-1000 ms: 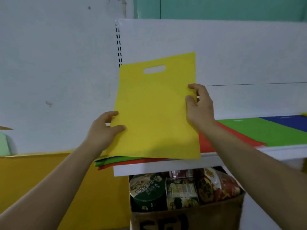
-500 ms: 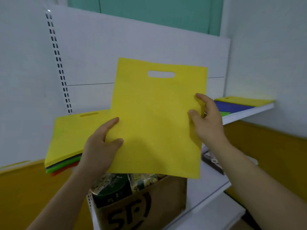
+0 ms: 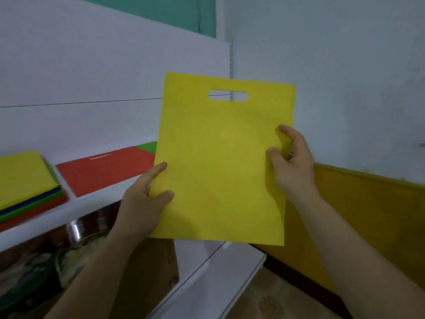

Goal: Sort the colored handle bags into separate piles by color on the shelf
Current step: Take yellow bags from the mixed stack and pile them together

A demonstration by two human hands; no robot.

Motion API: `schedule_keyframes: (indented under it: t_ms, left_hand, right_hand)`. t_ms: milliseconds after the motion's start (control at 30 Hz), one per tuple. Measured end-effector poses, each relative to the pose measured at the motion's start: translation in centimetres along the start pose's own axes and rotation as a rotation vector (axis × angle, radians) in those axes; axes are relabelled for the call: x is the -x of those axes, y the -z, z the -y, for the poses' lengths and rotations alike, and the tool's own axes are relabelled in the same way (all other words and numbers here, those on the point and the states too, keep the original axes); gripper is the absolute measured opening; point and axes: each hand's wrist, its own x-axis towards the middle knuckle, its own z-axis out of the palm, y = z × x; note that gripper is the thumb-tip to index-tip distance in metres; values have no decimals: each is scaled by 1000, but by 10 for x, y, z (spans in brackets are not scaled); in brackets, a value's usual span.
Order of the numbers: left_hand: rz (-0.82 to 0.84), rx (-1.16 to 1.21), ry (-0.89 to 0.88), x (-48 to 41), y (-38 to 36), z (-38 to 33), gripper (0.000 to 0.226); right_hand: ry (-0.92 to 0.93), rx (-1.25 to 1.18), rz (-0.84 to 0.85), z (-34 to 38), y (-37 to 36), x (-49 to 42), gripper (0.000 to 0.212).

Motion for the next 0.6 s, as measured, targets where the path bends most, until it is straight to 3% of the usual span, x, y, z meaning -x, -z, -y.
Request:
schedule_keyframes:
  t_ms: [333, 600]
  left_hand:
    - [131, 116, -67, -48, -183, -19, 57]
    - [204, 113, -69, -94, -267, -15, 56]
  right_hand:
    - [-61, 118, -128, -84, 137, -74, 45]
    - [-69, 203, -153, -140, 178, -130, 44]
